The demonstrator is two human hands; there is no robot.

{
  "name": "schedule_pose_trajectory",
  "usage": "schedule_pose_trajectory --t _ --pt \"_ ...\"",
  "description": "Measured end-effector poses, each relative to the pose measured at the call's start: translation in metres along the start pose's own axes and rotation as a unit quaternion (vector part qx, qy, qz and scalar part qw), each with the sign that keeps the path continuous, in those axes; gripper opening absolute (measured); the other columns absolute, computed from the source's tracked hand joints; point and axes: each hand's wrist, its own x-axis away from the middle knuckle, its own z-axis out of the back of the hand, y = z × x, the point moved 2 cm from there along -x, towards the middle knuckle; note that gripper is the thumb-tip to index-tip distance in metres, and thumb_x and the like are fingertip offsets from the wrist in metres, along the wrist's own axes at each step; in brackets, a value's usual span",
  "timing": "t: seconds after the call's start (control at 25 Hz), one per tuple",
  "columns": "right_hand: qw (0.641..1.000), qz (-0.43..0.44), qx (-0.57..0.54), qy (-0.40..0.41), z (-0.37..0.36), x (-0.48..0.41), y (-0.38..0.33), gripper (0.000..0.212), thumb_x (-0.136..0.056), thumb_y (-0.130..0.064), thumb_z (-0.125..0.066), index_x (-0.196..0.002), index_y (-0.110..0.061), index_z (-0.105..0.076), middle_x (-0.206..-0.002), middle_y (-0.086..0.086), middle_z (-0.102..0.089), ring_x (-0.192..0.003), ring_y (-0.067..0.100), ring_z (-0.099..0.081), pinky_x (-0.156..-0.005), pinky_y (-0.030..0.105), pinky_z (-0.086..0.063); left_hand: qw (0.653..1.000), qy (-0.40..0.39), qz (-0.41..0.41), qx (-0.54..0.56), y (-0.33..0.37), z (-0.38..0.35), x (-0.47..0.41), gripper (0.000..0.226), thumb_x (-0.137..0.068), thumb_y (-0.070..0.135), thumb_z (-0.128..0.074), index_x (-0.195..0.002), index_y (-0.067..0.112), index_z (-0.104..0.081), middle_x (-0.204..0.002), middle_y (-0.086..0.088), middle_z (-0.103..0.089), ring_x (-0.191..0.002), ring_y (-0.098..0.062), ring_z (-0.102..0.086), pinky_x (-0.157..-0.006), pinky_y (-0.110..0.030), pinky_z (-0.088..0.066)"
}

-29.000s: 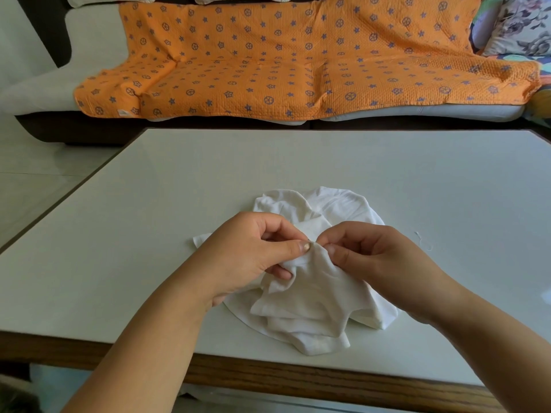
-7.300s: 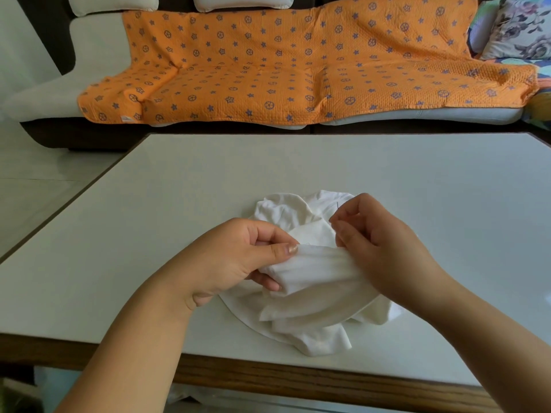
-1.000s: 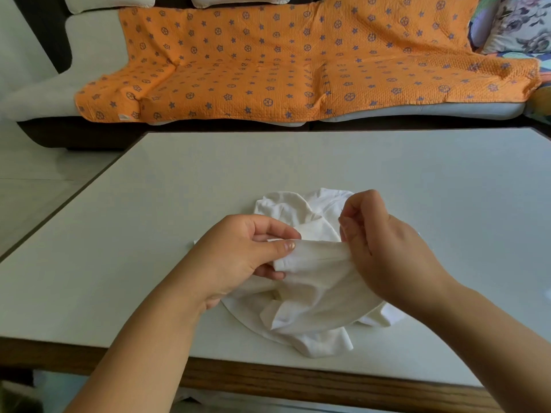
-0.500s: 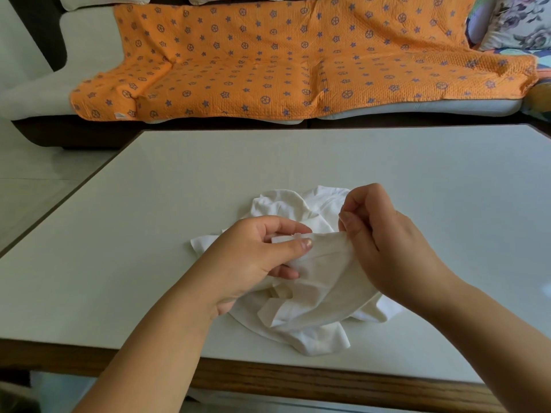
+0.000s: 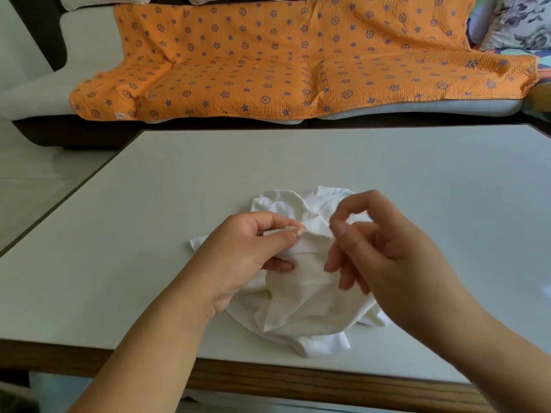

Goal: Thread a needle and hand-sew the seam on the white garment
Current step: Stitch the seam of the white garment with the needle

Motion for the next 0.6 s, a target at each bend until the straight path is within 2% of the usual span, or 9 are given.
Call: schedule_pose_trajectory --t 0.12,0.4,0.6 --pt "0.993 -0.078 -0.034 -0.078 -0.01 0.0 0.005 0.014 -0.097 -0.023 -0.054 -0.088 -0.034 -0.056 -0.066 0.001 -0.069 -0.051 0.008 -0.058 -0.05 0.021 -0.047 1.0 0.001 -0.002 -0.003 -0.001 -0.001 -0.001 0.008 -0.087 0.016 -0.07 -0.09 0.014 -0.077 -0.092 -0.009 -0.072 -0.079 -0.018 -0.07 -0.068 -0.027 -0.056" --pt "0.992 -0.112 -0.025 -0.054 -0.01 -0.005 0.014 0.011 -0.094 -0.019 -0.057 -0.091 -0.026 -0.065 -0.056 0.001 -0.067 -0.043 0.009 -0.054 -0.044 0.014 -0.038 1.0 -0.002 0.002 -0.006 0.0 0.0 -0.001 0.006 -0.086 0.019 -0.071 -0.086 0.015 -0.076 -0.095 -0.013 -0.07 -0.076 -0.018 -0.068 -0.065 -0.026 -0.056" --pt "0.991 -0.12 -0.028 -0.048 -0.011 -0.006 0.014 0.009 -0.094 -0.022 -0.059 -0.089 -0.025 -0.066 -0.055 0.001 -0.067 -0.042 0.01 -0.054 -0.044 0.013 -0.038 1.0 -0.004 0.0 -0.011 -0.001 -0.001 0.0 0.006 -0.085 0.019 -0.071 -0.085 0.016 -0.076 -0.088 -0.008 -0.071 -0.074 -0.015 -0.069 -0.064 -0.025 -0.056"
